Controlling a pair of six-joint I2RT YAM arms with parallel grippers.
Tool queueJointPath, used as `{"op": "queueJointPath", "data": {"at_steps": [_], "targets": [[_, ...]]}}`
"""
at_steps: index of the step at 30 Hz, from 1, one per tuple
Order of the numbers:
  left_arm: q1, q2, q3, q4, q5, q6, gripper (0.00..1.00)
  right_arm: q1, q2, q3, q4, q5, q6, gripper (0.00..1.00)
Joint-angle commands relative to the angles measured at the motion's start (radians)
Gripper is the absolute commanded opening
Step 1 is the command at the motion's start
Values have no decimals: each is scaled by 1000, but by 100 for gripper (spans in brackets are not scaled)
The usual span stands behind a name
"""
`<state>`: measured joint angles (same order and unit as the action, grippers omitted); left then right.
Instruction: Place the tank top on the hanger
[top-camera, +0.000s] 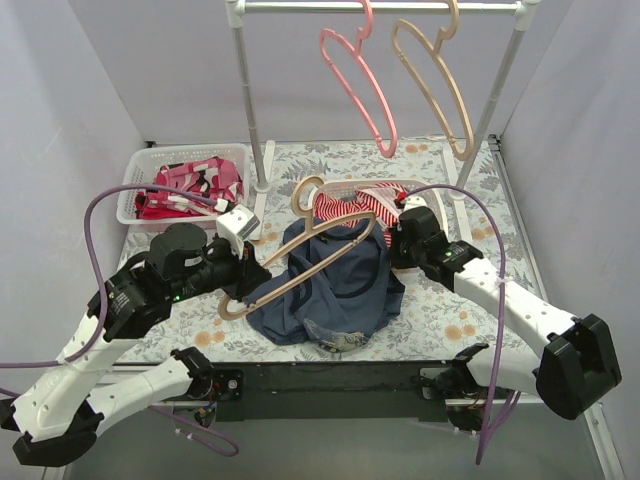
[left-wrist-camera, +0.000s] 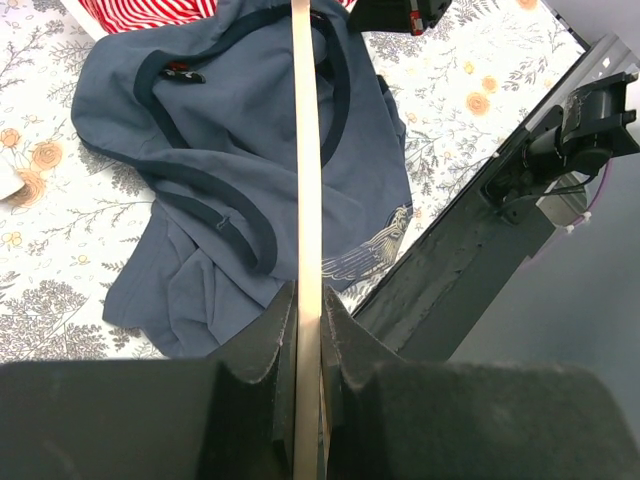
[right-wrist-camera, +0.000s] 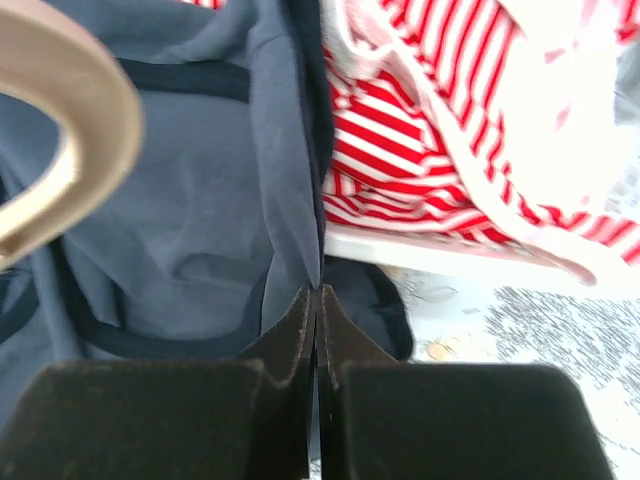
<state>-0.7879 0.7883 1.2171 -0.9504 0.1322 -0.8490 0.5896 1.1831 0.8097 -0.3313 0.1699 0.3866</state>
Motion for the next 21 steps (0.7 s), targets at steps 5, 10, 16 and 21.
{"op": "queueJointPath", "data": {"at_steps": [5,10,16,21], "targets": [[-42,-31,-40,10,-20,4,0,-30,-168,-32,-115,194,11,1],[-62,-15,-50,18,-23,2,0,-53,-123,-58,-133,183,11,1],[-70,-4,-54,12,-29,-1,0,-51,-112,2,-146,82,-31,25],[-70,26,-39,6,-159,-25,0,-22,-145,58,-111,80,-75,42]]}}
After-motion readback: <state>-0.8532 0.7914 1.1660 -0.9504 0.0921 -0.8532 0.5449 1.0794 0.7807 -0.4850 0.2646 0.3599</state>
